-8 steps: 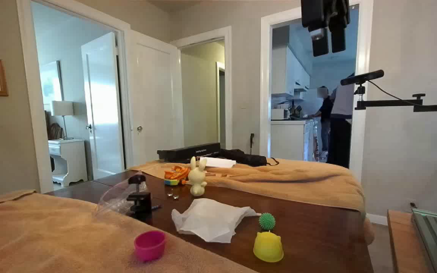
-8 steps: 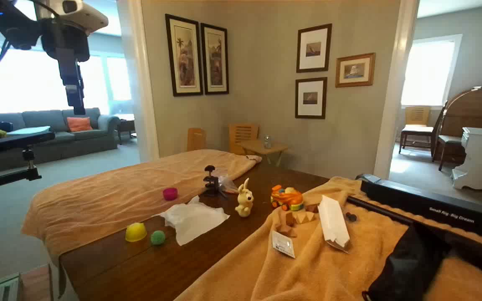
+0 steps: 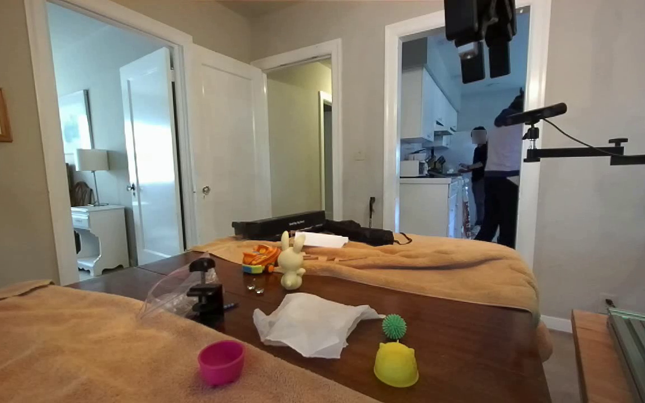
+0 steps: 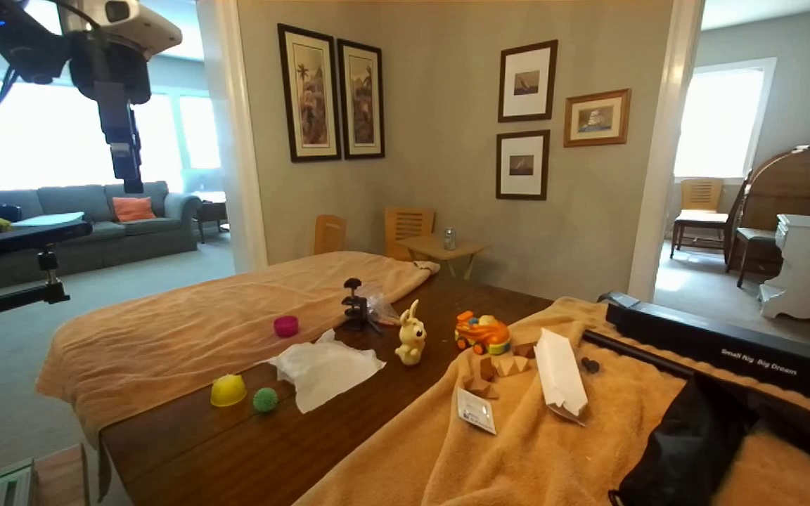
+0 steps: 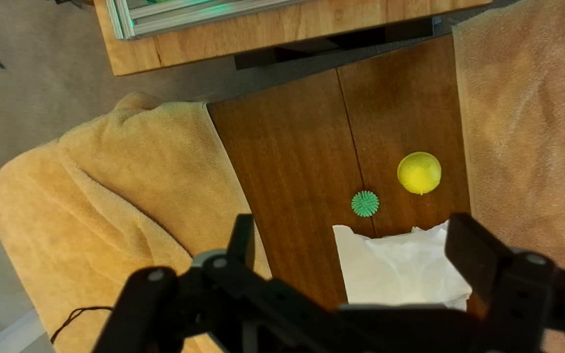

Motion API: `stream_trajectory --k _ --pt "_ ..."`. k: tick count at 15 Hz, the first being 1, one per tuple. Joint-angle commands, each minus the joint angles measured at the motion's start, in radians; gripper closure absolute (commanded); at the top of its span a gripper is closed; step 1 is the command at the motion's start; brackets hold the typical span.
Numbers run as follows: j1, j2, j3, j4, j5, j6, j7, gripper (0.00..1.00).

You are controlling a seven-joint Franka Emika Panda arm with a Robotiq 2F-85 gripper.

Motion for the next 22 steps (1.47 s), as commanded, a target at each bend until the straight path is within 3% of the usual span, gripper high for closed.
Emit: stream_trajectory --k 1,5,7,10,13,18,19,22 --pt "0.012 0.004 -0.008 0.002 -0.006 -0.001 0.007 0.00" --pt "0.012 0.004 -0.008 0.002 -0.006 -0.001 0.007 0.00" --pt "-0.038 0.031 -0.003 0.000 -0.059 0.025 0.046 0.00" --pt "-0.151 0.125 -0.058 0.005 -0.161 0.157 0.122 0.00" --pt "-0.226 0.257 -0.106 0.065 -0.189 0.277 0.221 0.00" --pt "-0.209 0.444 -0.140 0.167 -0.192 0.391 0.339 0.00" --pt "-0.186 0.370 -0.175 0.094 -0.182 0.381 0.283 0.00" --pt "-0.172 0.436 -0.179 0.141 -0.181 0.391 0.319 0.00"
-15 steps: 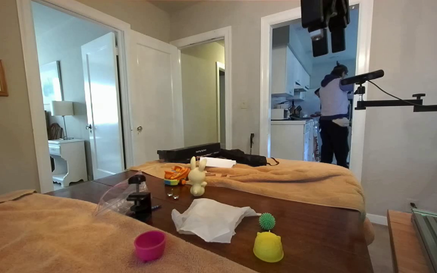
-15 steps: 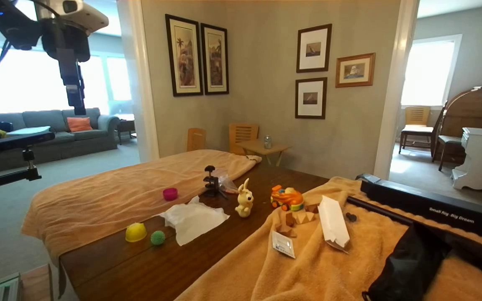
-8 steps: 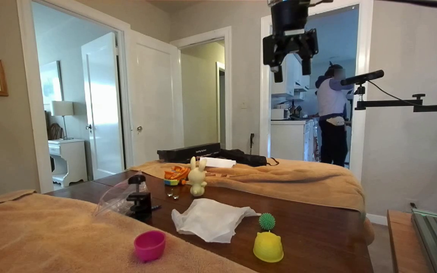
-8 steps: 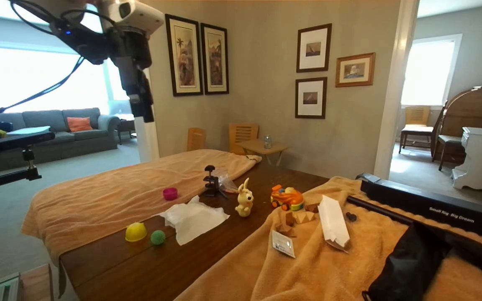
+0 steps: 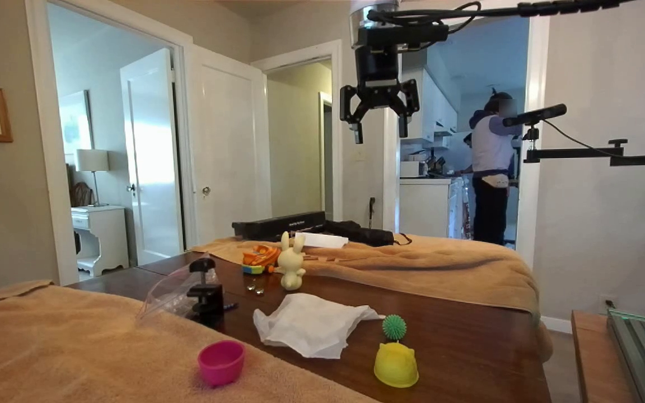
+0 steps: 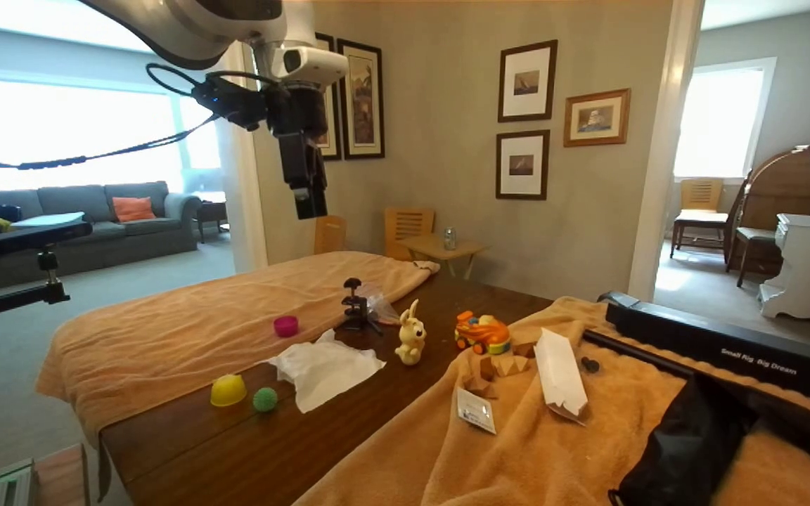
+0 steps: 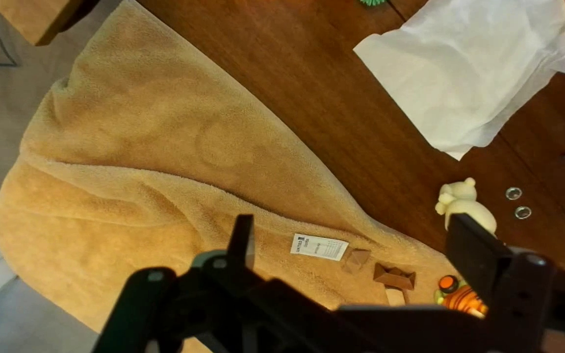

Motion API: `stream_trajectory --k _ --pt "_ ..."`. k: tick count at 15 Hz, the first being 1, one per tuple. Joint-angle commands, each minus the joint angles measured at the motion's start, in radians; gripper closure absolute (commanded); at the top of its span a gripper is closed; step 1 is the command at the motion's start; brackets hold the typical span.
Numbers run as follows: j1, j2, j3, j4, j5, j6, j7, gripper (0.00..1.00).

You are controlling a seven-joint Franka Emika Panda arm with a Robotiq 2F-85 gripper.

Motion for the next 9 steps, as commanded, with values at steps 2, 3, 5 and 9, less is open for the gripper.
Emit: stream_trajectory --k 2,3,5,9 --pt "0.054 0.010 -0.047 0.010 -0.018 -0.005 0.016 0.00" --pt "0.054 0.010 -0.047 0.011 -0.018 -0.005 0.016 0.00" --pt "0.050 0.025 -0.047 0.018 -0.028 0.003 0.040 0.00" --pt "0.042 0.138 -0.078 0.098 -0.043 0.057 0.136 0.00"
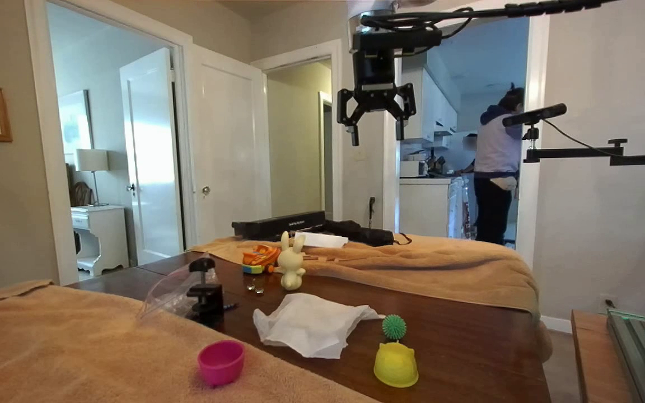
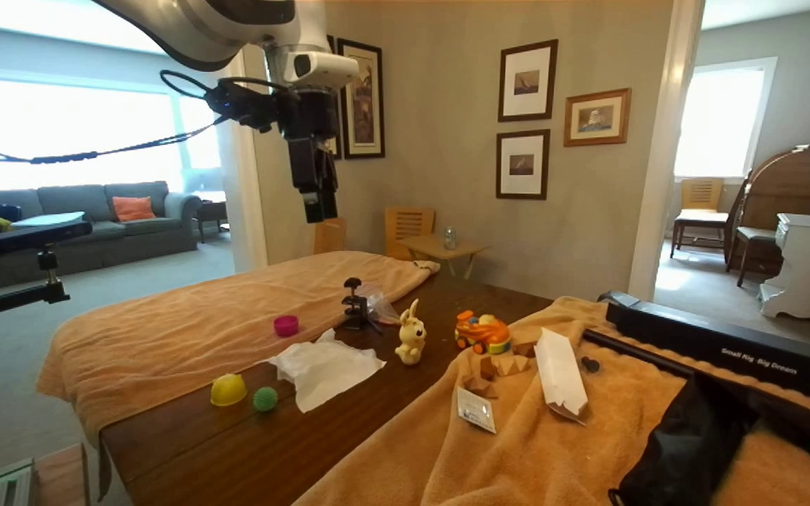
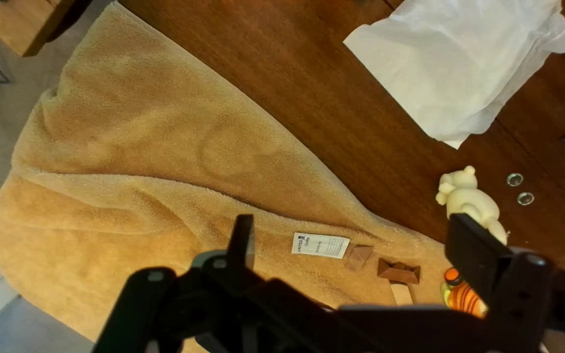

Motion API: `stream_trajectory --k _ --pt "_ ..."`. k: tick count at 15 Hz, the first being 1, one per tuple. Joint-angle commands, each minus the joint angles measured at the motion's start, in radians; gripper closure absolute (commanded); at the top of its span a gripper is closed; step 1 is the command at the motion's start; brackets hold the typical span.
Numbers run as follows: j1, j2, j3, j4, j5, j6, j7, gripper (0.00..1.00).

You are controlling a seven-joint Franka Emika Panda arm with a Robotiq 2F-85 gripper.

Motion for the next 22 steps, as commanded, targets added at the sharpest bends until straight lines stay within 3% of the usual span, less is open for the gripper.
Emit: stream_trajectory --k 1,3,6,12,13,16,22 --pt "0.015 0.126 -0.041 0.100 -0.039 0.056 0.117 0.00" --pt "0.021 0.187 -0.062 0.144 -0.043 0.097 0.173 0.00" --pt "0.048 0.301 -0.090 0.234 -0.056 0.121 0.154 0.00" --pt "0.176 0.528 -0.111 0.456 -0.097 0.080 0.156 0.00" --pt "0.165 0.441 -0.133 0.346 -0.044 0.122 0.119 0.00" --pt "0.202 0.510 -0.138 0.410 -0.056 0.114 0.126 0.00" --pt "0.202 0.517 -0.147 0.427 -0.057 0.105 0.127 0.00"
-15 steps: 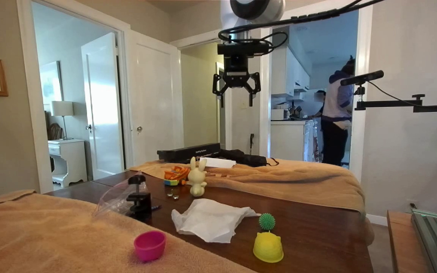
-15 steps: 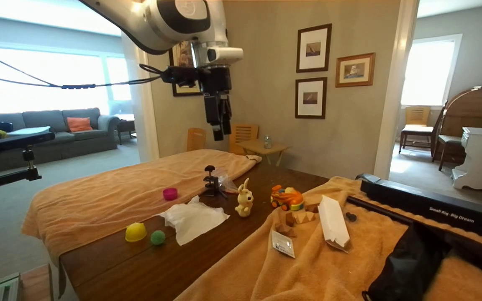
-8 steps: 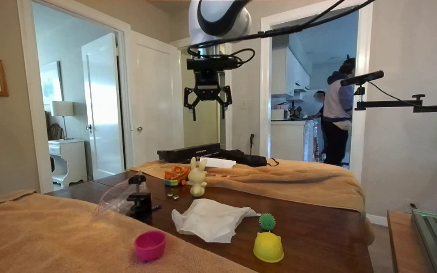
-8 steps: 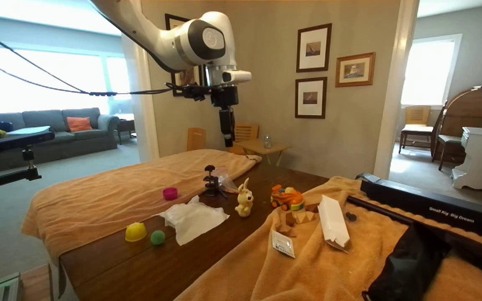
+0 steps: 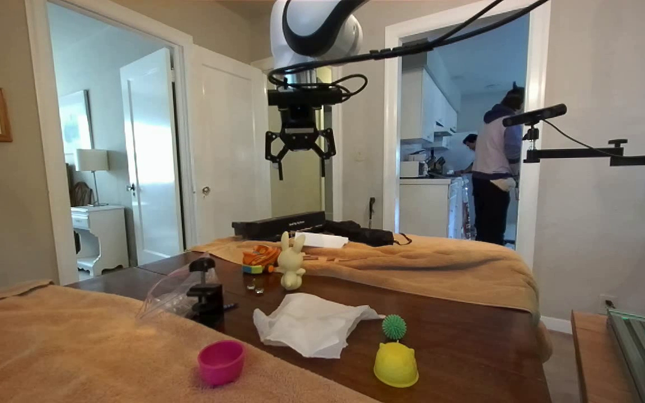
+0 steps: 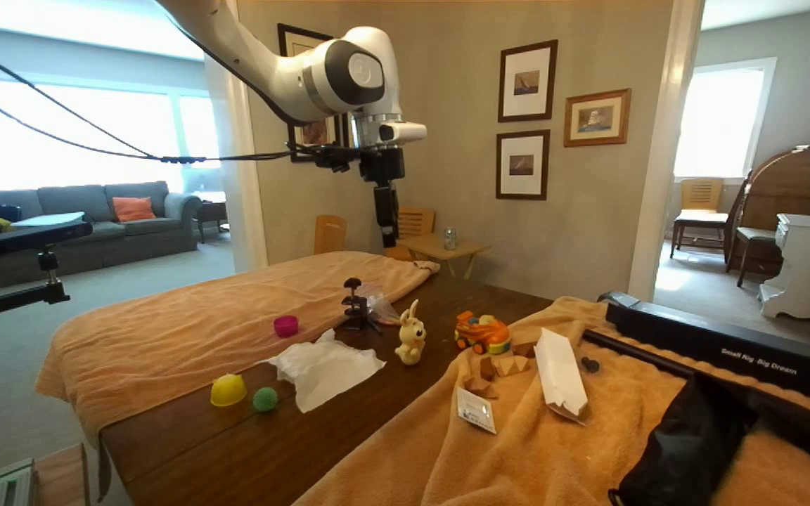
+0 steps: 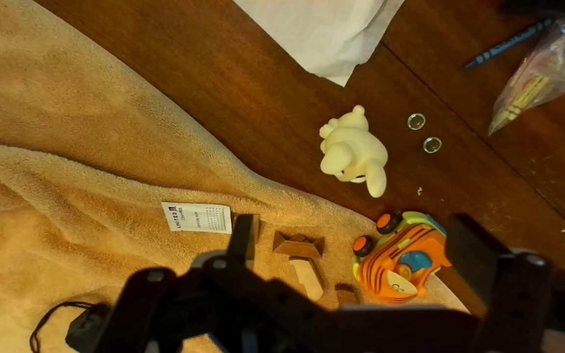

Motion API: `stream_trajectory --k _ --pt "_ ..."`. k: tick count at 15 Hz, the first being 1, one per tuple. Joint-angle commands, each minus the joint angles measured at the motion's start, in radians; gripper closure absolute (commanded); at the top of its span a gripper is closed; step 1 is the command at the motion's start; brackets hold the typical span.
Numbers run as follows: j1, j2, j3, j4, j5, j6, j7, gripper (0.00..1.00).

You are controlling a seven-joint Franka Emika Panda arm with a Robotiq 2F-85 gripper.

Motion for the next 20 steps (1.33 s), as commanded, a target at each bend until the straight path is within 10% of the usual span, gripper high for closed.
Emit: stream_trajectory --k 1,20 --pt "0.036 -0.001 -0.039 0.002 0.010 -0.001 -0.006 0.00" --pt "0.113 0.368 -0.058 0.350 0.176 0.195 -0.266 0.00"
